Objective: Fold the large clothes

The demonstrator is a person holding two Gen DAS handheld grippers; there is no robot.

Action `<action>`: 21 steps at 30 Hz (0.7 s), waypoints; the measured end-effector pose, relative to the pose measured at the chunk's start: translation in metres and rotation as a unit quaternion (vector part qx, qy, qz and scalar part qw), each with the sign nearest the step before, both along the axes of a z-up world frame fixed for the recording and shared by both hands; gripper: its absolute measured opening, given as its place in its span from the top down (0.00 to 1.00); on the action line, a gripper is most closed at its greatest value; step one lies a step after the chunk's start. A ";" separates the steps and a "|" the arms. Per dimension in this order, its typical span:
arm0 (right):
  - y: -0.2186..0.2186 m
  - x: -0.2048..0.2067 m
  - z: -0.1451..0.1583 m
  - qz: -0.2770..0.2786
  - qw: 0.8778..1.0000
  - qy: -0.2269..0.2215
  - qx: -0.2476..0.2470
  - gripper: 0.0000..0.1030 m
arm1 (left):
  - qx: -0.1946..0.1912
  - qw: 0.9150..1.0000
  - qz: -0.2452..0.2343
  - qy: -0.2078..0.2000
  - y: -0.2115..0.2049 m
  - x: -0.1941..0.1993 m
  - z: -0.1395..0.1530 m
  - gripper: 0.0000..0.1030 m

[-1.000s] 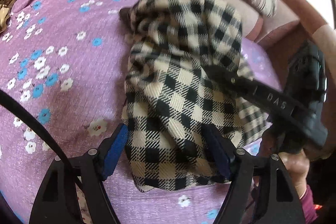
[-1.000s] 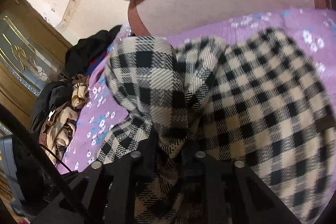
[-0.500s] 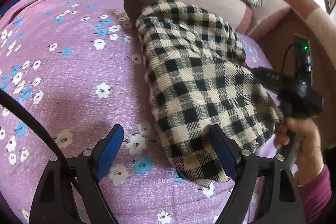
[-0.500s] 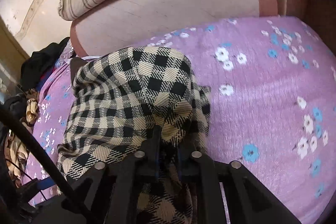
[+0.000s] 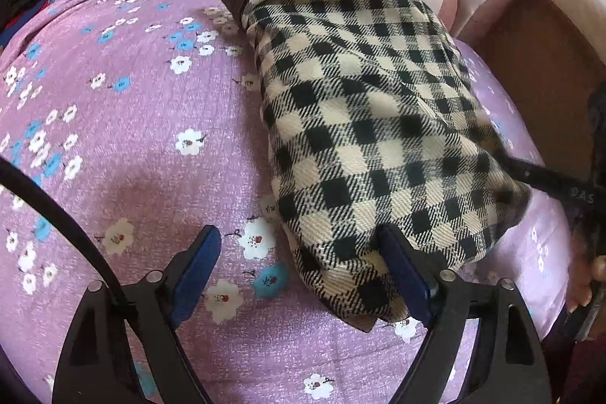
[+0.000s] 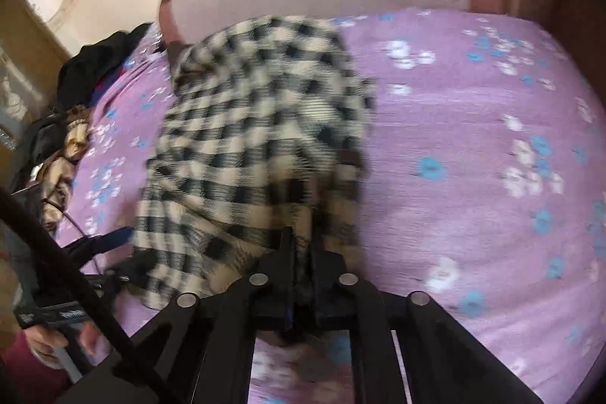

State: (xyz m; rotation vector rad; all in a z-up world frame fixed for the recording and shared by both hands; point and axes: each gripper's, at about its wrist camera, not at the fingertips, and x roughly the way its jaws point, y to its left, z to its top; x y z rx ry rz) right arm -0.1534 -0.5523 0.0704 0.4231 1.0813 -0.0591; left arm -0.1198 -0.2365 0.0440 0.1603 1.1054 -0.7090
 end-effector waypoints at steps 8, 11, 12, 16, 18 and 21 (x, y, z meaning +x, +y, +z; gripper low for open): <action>-0.015 0.005 0.024 -0.049 0.998 -0.036 0.010 0.53 | 0.003 1.000 -0.015 -0.027 -0.005 -0.009 0.011 0.13; -0.017 0.032 0.043 -0.073 0.993 -0.090 -0.006 0.20 | 0.000 1.000 -0.021 -0.013 -0.008 -0.008 0.007 0.13; -0.017 0.054 0.041 -0.071 0.994 -0.086 -0.011 0.20 | 0.000 1.000 -0.021 -0.007 -0.008 -0.008 0.004 0.13; -0.026 0.120 0.009 -0.069 0.997 -0.046 -0.008 0.22 | -0.002 1.000 -0.022 0.002 -0.010 -0.007 0.000 0.13; -0.028 0.140 -0.007 -0.054 0.998 -0.019 0.022 0.72 | -0.004 1.000 -0.024 0.008 -0.009 -0.004 -0.002 0.13; -0.026 0.146 -0.005 -0.040 0.998 -0.038 -0.014 0.93 | -0.007 0.999 -0.027 0.019 -0.009 0.000 -0.008 0.13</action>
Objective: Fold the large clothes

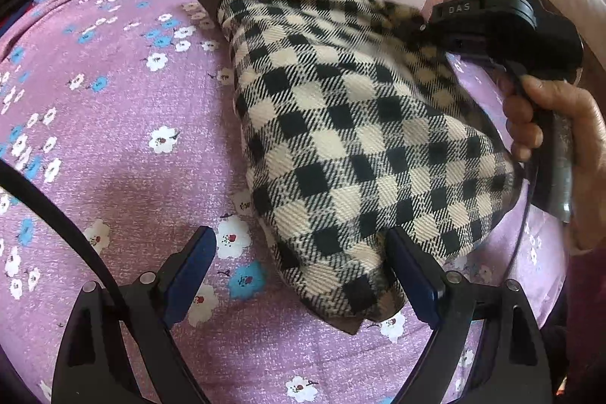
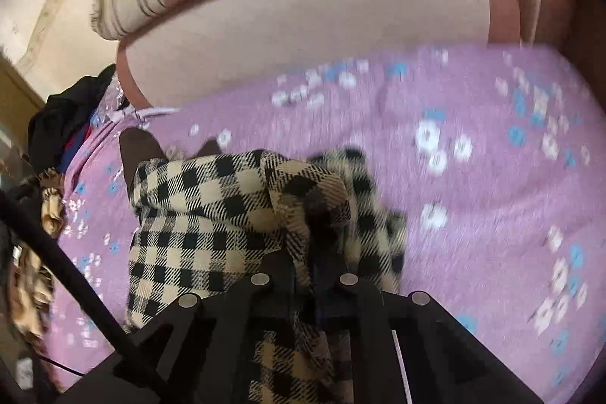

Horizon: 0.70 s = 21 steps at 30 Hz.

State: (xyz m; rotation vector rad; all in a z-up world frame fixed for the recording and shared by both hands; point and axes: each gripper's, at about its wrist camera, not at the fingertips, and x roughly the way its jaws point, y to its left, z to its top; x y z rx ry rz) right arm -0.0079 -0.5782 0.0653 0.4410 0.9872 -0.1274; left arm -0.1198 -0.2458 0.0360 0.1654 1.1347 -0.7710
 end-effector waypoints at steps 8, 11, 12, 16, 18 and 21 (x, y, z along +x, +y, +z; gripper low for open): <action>-0.006 -0.008 -0.035 -0.049 0.997 0.011 -0.056 0.83 | 0.009 1.000 -0.006 0.008 -0.007 0.003 -0.013 0.09; -0.010 -0.029 -0.010 -0.047 0.999 0.003 -0.020 0.79 | 0.009 1.000 -0.001 0.006 -0.005 0.002 -0.014 0.09; -0.008 -0.038 -0.001 -0.037 0.999 0.001 -0.017 0.79 | 0.010 1.000 -0.001 0.005 -0.006 0.002 -0.014 0.09; 0.018 -0.086 0.022 0.025 0.999 -0.018 0.005 0.75 | 0.013 1.000 0.002 0.000 -0.006 -0.004 -0.014 0.08; 0.034 -0.092 0.005 0.057 0.998 0.019 -0.011 0.75 | 0.017 1.000 0.000 -0.003 -0.007 -0.012 -0.013 0.08; 0.041 -0.094 -0.034 0.056 0.993 0.089 -0.061 0.75 | 0.026 1.000 -0.009 -0.005 -0.005 -0.025 -0.011 0.08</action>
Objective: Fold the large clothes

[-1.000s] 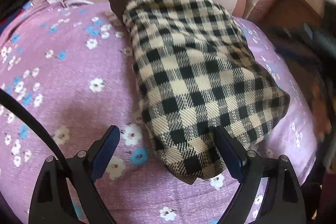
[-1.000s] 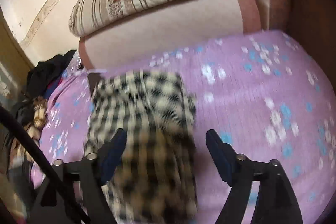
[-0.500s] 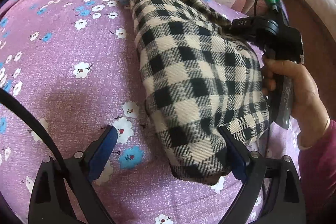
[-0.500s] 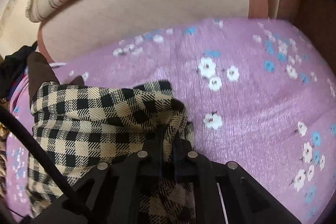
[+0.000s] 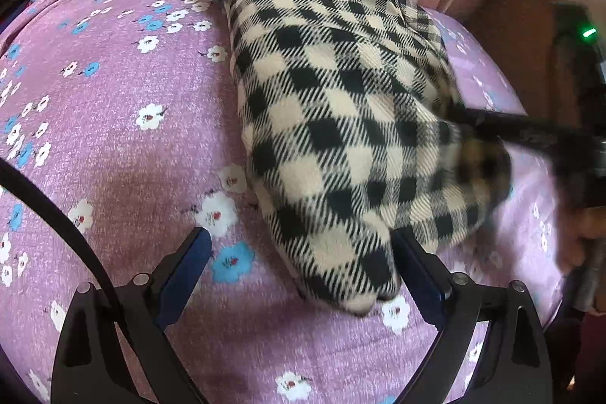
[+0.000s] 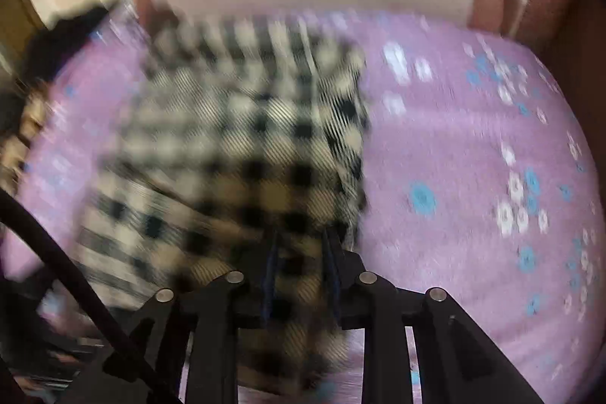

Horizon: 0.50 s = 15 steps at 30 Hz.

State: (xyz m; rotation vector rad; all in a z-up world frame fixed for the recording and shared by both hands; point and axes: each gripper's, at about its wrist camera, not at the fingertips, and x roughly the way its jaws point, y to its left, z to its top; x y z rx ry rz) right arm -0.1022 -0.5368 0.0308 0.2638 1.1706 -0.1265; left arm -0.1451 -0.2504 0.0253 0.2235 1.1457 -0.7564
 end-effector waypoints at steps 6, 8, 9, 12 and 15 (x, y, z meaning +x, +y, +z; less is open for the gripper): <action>-0.004 -0.001 0.037 -0.023 0.996 -0.077 0.045 0.45 | -0.033 0.999 0.028 -0.014 0.017 -0.001 0.026 0.08; 0.005 0.010 0.046 -0.018 0.995 -0.095 0.040 0.36 | -0.046 0.998 0.044 -0.025 0.021 0.003 0.033 0.08; 0.006 0.017 0.049 -0.016 0.994 -0.100 0.040 0.36 | -0.044 0.998 0.049 -0.021 0.022 0.007 0.031 0.08; 0.021 0.055 0.057 -0.007 0.991 -0.124 0.038 0.35 | -0.037 0.998 0.059 0.004 0.024 0.017 0.019 0.08; 0.037 0.090 0.067 0.022 0.989 -0.147 0.001 0.25 | -0.043 0.997 0.059 0.028 0.026 0.025 0.012 0.08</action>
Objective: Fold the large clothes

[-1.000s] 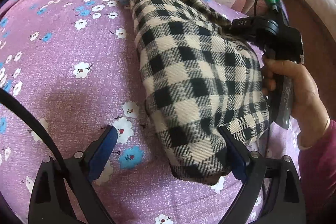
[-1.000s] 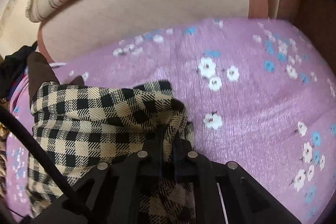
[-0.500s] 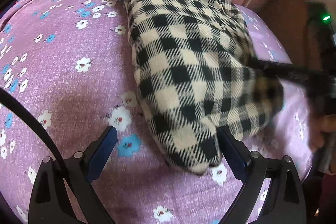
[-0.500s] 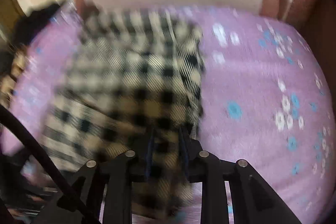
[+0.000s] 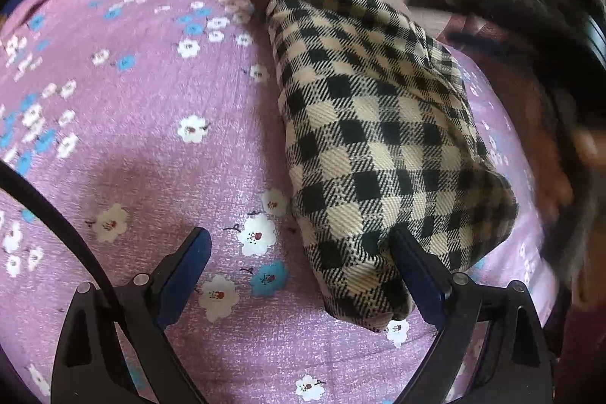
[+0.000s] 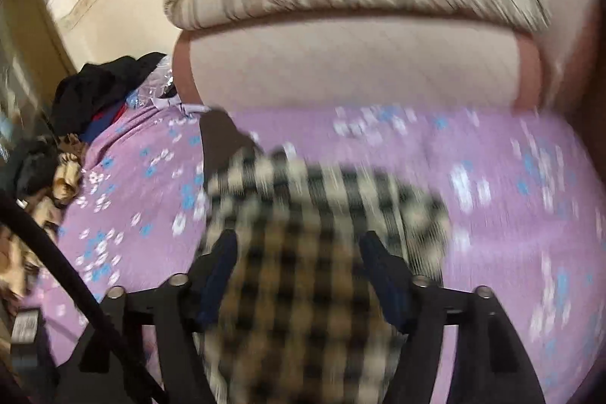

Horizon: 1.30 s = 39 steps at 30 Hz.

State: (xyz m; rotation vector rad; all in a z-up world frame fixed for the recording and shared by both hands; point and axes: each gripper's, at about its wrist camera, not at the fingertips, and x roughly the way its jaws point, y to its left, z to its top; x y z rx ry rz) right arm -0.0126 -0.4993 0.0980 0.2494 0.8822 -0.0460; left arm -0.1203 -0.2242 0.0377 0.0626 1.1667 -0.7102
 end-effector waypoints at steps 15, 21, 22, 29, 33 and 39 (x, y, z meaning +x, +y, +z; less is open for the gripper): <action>0.033 0.103 -0.048 0.098 0.993 0.023 -0.060 0.95 | -0.014 1.000 -0.003 0.009 -0.002 0.008 -0.011 0.05; 0.005 0.117 -0.083 -0.002 0.999 0.049 -0.010 0.95 | -0.011 1.000 -0.012 0.004 -0.003 0.002 -0.012 0.04; 0.005 0.114 -0.078 0.000 0.999 0.044 -0.010 0.95 | -0.011 1.000 -0.014 0.004 -0.004 0.003 -0.011 0.04; -0.025 0.034 -0.022 -0.002 0.999 0.034 0.024 0.37 | -0.050 0.998 0.007 -0.034 0.001 0.015 0.027 0.04; -0.038 -0.028 -0.024 -0.033 0.998 0.052 -0.010 0.21 | -0.063 0.997 0.019 -0.026 -0.001 0.025 0.028 0.04; -0.079 -0.069 -0.073 -0.095 0.985 0.086 0.113 0.11 | -0.079 0.995 0.024 0.052 -0.003 0.036 -0.005 0.04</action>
